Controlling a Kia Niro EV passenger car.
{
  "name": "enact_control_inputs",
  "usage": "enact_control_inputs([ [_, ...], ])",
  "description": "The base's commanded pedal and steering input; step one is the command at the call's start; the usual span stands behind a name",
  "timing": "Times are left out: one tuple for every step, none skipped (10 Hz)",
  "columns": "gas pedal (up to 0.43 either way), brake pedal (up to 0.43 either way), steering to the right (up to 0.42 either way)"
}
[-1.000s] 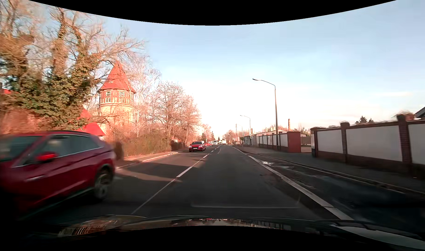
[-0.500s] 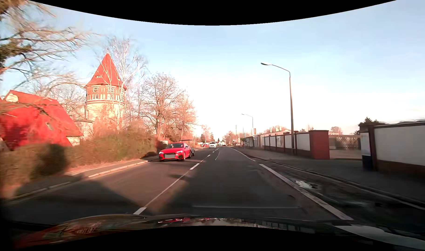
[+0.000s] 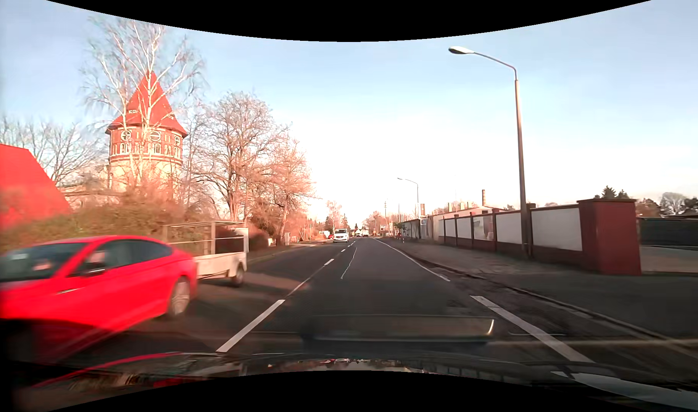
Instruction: Follow the waypoints while adhering to traffic rules and regulations
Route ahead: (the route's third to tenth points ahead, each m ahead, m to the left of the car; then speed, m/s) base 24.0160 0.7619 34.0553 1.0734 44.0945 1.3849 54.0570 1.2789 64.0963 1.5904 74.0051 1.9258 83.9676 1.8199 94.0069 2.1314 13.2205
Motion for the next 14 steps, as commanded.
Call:
enact_control_inputs([
  [0.138,0.000,0.004],
  [0.138,0.000,0.005],
  [0.138,0.000,0.004],
  [0.138,0.000,0.004],
  [0.138,0.000,0.004],
  [0.138,0.000,0.004],
  [0.138,0.000,0.003],
  [0.138,0.000,0.001],
  [0.138,0.000,0.000],
  [0.138,0.000,-0.001],
  [0.138,0.000,-0.004],
  [0.138,0.000,-0.005],
  [0.138,0.000,-0.005],
  [0.138,0.000,-0.006],
])
